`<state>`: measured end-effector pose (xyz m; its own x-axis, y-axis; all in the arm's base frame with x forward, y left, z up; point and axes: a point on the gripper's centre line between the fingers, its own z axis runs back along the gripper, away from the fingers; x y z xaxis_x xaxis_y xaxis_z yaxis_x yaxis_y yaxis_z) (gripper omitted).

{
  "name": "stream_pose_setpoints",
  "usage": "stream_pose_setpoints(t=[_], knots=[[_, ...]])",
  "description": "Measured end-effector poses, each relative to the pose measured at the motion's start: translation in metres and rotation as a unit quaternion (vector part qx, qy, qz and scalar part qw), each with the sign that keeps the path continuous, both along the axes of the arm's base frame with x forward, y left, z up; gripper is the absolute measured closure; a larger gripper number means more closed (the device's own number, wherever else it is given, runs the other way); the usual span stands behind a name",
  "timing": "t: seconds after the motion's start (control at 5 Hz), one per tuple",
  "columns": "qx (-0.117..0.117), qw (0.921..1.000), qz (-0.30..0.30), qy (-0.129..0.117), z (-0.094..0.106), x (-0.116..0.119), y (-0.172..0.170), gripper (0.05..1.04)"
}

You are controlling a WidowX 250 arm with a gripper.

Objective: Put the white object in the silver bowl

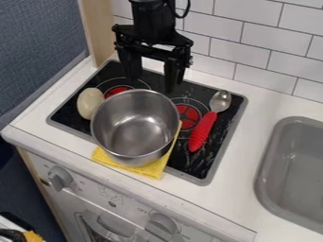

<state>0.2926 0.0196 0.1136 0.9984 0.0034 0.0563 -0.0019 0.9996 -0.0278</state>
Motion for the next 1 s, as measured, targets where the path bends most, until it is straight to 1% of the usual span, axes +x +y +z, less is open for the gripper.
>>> stream_pose_setpoints(t=[0.2, 0.4, 0.6, 0.8, 1.0], knots=[[-0.001, 0.9999, 0.0, 0.012, -0.007, -0.002, 0.0, 0.083], [0.011, 0.9989, 0.043, 0.015, -0.009, -0.009, 0.04, 0.083], [0.026, 0.9972, 0.069, 0.013, -0.011, -0.017, 0.072, 0.083], [0.058, 0.9903, 0.125, 0.017, -0.015, -0.035, 0.119, 0.083], [0.077, 0.9828, 0.167, 0.021, -0.025, -0.04, 0.135, 0.083]])
